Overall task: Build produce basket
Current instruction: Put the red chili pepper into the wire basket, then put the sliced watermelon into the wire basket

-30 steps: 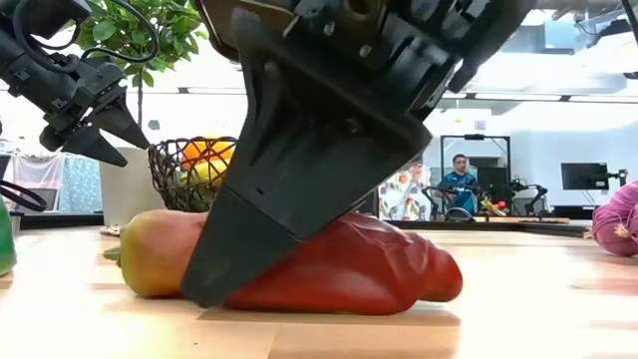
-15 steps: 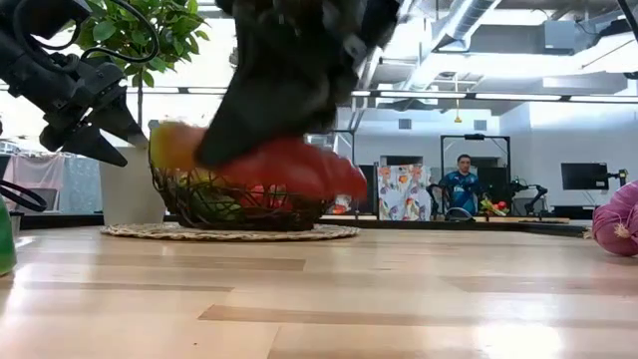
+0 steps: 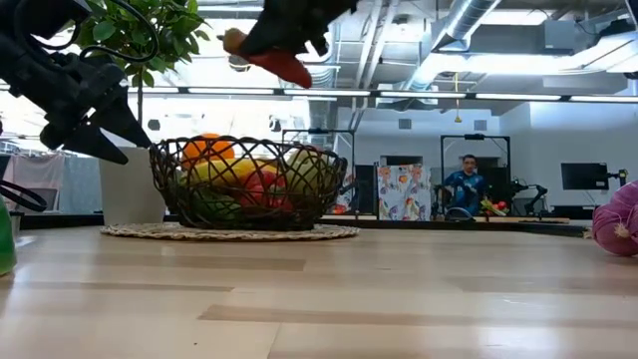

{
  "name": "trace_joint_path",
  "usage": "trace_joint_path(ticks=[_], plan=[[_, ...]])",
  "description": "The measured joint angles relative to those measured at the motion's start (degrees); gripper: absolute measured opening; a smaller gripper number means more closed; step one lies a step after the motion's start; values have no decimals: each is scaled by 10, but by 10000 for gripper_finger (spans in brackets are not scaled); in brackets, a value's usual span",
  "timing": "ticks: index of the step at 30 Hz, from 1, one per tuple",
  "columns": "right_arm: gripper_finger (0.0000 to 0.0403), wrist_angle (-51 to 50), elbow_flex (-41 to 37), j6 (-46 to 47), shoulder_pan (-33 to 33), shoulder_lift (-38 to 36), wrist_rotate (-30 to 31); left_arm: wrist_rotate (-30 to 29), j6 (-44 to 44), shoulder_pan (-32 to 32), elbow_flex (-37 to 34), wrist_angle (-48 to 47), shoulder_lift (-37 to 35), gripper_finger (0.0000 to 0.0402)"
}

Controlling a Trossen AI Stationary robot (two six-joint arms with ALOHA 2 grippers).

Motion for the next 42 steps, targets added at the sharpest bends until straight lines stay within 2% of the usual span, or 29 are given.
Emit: trace_joint_path(ticks=[3, 7, 10, 11, 14, 21, 26, 32, 42], plan=[[149, 18, 0, -29, -53, -1, -14, -5, 3, 0, 0, 0, 0, 368], [157, 54, 2, -39, -107, 26, -78, -6, 4, 0, 0, 0, 0, 368], [162, 55, -2, -22, -124, 49, -130, -7, 3, 0, 0, -1, 0, 368], [164, 77, 3, -26, -124, 63, -139, -7, 3, 0, 0, -1, 0, 368], [176, 45, -3, -49, -123, 70, -146, -6, 2, 0, 0, -2, 0, 368], [256, 57, 0, -73, -110, 73, -146, -3, 0, 0, 0, -4, 0, 368], [306, 49, 0, -42, -111, 74, -146, -4, 2, 0, 0, -4, 0, 368], [326, 59, 1, 13, -57, 61, -218, -3, 4, 0, 0, -4, 0, 368], [325, 120, 0, -45, 80, 75, -221, -1, 9, 0, 0, -4, 0, 368]])
